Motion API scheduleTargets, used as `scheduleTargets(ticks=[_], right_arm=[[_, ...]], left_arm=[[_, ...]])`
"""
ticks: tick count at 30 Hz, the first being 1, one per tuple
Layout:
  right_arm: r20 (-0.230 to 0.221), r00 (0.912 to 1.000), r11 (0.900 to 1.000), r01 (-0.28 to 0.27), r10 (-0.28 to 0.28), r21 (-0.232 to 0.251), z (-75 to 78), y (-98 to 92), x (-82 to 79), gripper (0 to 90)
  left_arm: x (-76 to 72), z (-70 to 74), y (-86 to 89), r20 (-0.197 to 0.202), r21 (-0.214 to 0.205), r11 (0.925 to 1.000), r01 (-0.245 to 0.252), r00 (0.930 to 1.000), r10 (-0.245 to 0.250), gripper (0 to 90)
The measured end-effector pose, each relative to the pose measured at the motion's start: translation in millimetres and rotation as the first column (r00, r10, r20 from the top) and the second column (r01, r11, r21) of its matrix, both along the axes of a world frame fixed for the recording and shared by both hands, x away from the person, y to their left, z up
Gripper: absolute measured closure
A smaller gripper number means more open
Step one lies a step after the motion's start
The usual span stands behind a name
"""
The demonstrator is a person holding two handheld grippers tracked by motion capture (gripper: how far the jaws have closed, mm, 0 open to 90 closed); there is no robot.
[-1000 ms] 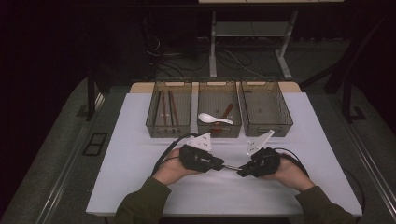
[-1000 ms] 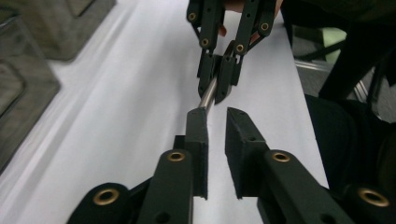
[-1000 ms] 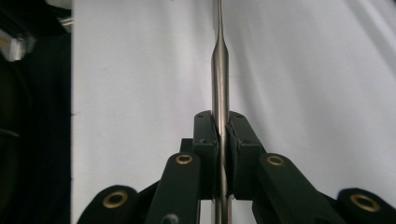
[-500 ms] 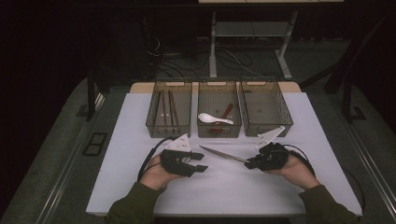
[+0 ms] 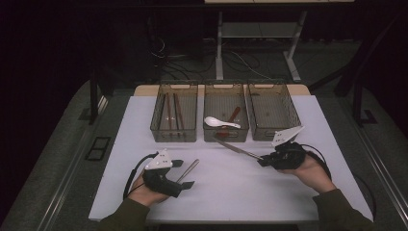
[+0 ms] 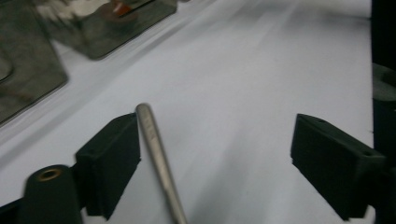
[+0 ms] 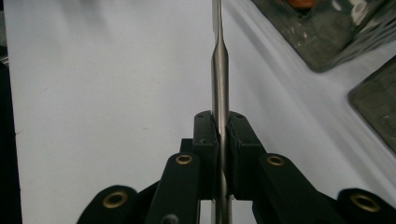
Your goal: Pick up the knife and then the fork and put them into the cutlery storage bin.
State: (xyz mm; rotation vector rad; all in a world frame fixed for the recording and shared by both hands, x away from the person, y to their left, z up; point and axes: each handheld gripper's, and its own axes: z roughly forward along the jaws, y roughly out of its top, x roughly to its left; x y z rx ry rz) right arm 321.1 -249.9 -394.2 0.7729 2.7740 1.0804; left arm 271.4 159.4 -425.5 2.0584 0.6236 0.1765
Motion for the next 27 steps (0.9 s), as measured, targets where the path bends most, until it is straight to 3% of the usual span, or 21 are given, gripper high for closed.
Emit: scheduleTargets(ticks=[4, 11, 21, 27], right_arm=[[0.014, 0.9998, 0.9999, 0.017, -0.017, 0.001, 6.8, -1.4, 1.7, 83.5], [0.017, 0.9967, 0.9967, 0.079, -0.080, 0.018, 15.7, -10.8, 10.1, 83.5], [0.039, 0.9777, 0.9780, 0.205, -0.206, 0.041, 29.3, -25.9, 26.3, 83.5], [0.040, 0.9670, 0.9668, 0.249, -0.251, 0.057, 35.2, -36.0, 38.7, 83.5]], left_arm=[[-0.1, -2.9, 6.5, -0.025, -0.009, 0.9994, -0.034, 0.9991, 0.033, 2.6], [1.8, -5.8, 1.7, -0.006, -0.005, 0.9998, -0.020, 0.9998, 0.020, 0.0], [2.6, -7.5, -0.3, 0.015, -0.002, 0.9999, -0.012, 0.9998, 0.012, 0.0], [3.2, -8.6, 1.1, 0.015, 0.005, 0.9999, -0.012, 0.9998, 0.012, 0.0]])
